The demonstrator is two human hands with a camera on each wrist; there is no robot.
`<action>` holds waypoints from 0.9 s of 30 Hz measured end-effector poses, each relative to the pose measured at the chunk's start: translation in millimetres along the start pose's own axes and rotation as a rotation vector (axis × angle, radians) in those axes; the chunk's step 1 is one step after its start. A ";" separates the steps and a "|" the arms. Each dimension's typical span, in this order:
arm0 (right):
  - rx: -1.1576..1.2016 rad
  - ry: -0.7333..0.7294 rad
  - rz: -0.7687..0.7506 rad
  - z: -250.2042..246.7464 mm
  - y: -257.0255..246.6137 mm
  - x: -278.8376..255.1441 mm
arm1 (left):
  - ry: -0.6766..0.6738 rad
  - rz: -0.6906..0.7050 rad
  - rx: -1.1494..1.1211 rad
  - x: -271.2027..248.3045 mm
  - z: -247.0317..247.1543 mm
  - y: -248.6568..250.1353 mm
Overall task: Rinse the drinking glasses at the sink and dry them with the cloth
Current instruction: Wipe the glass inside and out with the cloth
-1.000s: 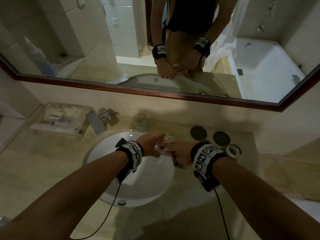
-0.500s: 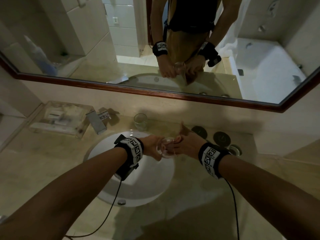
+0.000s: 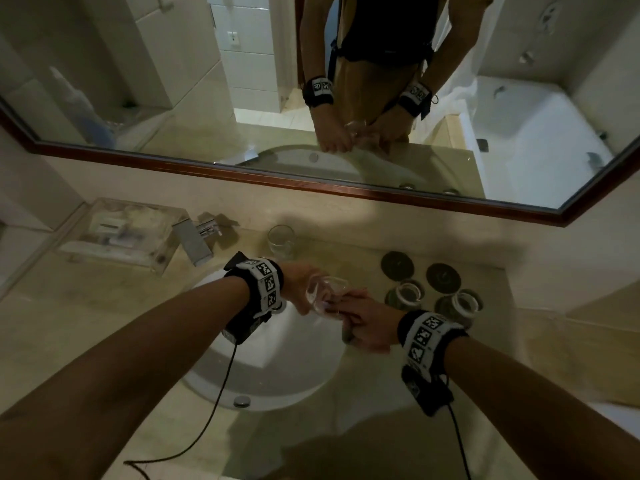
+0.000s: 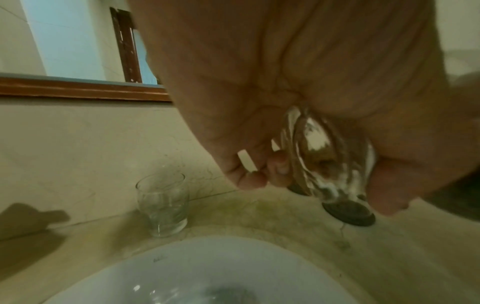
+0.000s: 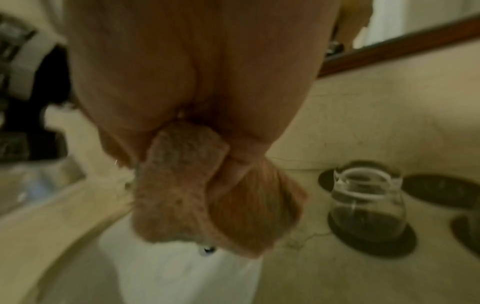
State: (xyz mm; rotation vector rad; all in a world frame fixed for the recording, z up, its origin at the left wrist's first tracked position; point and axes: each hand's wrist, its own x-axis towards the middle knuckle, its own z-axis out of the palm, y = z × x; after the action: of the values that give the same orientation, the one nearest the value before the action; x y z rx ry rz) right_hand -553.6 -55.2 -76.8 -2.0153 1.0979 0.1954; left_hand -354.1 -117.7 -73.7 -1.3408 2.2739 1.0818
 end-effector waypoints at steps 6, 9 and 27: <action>0.668 0.019 0.214 -5.1 2.7 1.3 | 0.163 0.007 -0.097 4.2 14.7 -1.7; 0.852 0.107 0.235 -6.6 3.3 3.0 | 0.257 0.000 -0.112 6.6 17.7 -0.2; 0.795 0.228 0.220 -30.9 -24.1 11.7 | 0.477 0.056 -0.050 5.3 22.6 -9.4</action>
State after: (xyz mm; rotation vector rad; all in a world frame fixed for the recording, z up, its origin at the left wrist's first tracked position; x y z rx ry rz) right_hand -535.4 -77.9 -48.1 -1.2231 1.2776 -0.3276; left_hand -351.7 -107.2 -96.3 -1.7161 2.6406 0.9141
